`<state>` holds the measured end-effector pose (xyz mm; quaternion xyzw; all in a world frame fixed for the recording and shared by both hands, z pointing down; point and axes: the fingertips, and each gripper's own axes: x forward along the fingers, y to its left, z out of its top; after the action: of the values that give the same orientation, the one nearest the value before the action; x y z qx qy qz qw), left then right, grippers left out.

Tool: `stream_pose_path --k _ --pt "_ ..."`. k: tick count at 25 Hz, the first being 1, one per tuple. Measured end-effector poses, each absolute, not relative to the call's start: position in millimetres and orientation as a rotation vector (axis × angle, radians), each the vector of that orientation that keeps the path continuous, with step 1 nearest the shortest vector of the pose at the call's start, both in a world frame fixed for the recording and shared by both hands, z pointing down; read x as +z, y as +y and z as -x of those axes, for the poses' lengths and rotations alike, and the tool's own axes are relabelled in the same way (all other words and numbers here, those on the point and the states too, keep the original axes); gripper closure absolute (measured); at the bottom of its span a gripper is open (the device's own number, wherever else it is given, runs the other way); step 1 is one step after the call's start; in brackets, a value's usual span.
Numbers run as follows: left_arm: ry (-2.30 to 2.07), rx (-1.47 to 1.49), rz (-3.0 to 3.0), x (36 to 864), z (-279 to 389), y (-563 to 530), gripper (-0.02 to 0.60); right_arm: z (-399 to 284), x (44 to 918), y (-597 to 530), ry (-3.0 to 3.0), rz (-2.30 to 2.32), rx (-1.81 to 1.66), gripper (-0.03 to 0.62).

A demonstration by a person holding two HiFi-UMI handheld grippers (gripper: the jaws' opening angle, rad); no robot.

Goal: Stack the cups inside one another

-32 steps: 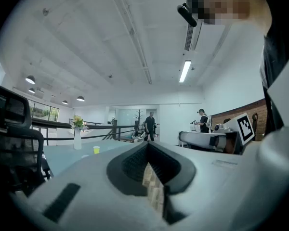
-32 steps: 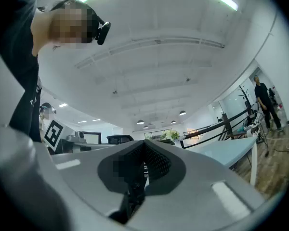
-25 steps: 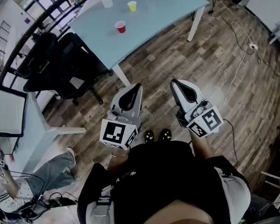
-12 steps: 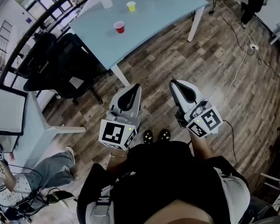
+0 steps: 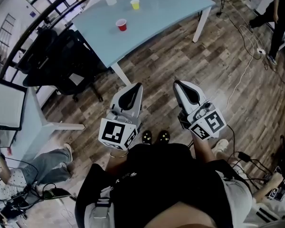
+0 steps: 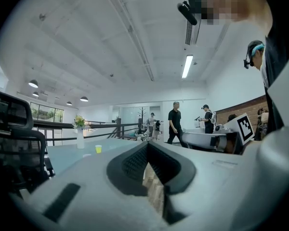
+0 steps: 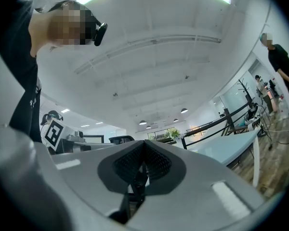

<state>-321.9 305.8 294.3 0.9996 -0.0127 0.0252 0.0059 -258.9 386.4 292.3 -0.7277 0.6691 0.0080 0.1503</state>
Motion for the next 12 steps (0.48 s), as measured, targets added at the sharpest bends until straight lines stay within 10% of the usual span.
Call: stream_pose_path --k 12 --pt "-0.084 0.091 -3.135 301.1 311.7 330.3 0.592 245.7 303.6 408.3 1.951 2.047 0.008 0.592"
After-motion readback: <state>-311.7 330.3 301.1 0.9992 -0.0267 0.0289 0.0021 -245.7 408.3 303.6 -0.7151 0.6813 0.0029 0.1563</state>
